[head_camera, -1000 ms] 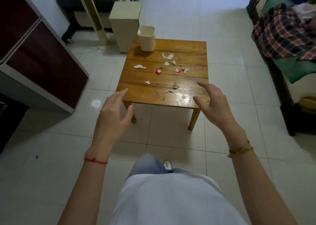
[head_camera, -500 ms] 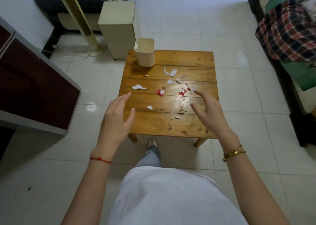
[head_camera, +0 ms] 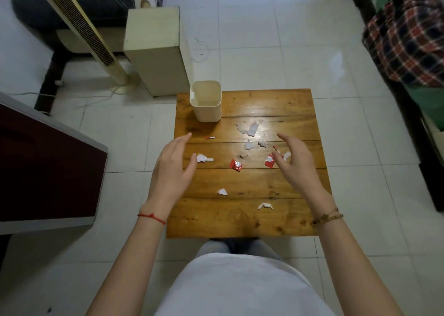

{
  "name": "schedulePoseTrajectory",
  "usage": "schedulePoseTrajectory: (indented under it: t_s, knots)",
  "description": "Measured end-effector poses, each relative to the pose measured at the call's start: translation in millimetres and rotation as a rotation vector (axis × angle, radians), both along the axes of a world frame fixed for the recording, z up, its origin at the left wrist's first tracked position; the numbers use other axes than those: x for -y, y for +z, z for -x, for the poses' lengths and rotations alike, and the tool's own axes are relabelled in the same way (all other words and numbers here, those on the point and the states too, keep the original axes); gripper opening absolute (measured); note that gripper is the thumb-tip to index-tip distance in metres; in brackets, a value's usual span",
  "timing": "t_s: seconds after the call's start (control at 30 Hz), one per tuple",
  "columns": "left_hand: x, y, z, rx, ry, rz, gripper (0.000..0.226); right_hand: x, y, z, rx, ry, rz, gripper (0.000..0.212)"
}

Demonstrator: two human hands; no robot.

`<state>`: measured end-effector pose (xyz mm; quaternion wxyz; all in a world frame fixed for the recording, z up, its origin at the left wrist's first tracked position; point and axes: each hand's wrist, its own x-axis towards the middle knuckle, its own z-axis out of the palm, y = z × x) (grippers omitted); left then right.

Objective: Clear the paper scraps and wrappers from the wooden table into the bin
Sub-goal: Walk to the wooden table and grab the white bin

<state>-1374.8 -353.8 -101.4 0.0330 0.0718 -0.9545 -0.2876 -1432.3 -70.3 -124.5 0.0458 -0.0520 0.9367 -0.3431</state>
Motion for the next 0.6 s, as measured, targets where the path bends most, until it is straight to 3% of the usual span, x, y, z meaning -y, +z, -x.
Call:
schedulePoseTrajectory:
  t_s: [0.3, 0.6]
  knots:
    - [31, -73, 125, 0.104, 0.201, -0.120, 0.051, 20, -44, 99, 0.060, 0.060, -0.085, 0.048]
    - [64, -182, 254, 0.275, 0.322, -0.209, 0.057, 42, -128, 176, 0.082, 0.137, -0.109, 0.048]
